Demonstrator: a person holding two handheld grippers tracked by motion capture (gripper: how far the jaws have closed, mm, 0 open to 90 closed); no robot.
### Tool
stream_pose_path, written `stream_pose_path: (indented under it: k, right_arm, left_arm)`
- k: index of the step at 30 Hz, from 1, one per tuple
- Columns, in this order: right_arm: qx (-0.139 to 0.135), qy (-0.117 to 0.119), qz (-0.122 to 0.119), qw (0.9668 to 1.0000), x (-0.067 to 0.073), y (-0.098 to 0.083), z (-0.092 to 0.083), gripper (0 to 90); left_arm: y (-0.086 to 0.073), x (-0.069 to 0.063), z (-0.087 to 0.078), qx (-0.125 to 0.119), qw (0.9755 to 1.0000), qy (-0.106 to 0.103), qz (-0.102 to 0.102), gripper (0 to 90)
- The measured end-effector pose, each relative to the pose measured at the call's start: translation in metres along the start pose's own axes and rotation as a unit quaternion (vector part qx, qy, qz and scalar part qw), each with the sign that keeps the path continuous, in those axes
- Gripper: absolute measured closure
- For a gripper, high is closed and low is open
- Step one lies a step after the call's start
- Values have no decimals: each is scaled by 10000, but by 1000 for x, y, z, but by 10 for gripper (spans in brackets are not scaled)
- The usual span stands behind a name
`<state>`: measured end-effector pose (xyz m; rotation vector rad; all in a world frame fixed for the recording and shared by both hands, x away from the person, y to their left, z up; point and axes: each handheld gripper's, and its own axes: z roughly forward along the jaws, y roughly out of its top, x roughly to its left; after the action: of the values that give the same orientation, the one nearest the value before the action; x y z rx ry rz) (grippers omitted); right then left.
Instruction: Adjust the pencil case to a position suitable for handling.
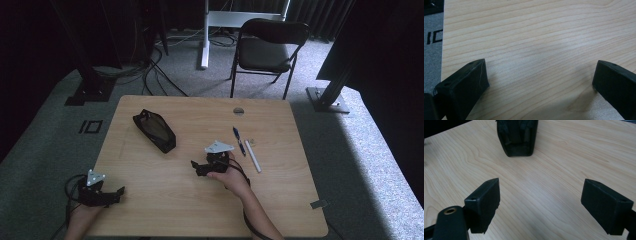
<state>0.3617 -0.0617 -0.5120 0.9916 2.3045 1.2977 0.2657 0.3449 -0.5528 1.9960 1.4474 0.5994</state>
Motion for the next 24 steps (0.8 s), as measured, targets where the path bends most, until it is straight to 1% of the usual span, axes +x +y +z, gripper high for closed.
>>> stream_pose_path:
  k: [5,13,16,19,21,24]
  right_arm:
    - [-51,71,-47,10000,5,5,8,154]
    - [-89,140,-49,9999,13,12,18,154]
    - [-86,172,-73,9998,18,15,25,154]
    - [-80,183,-88,9998,19,17,30,154]
    - [-86,154,-124,9998,20,18,33,174]
    - [-134,195,-100,9997,20,20,37,175]
  left_arm:
    - [0,0,0,0,10000,1,0,3]
    - [0,0,0,-2,10000,1,-3,3]
    - [0,0,0,1,10000,0,1,3]
    - [0,0,0,0,10000,0,0,2]
    - [0,0,0,0,10000,0,-1,2]
    - [0,0,0,0,10000,0,0,2]
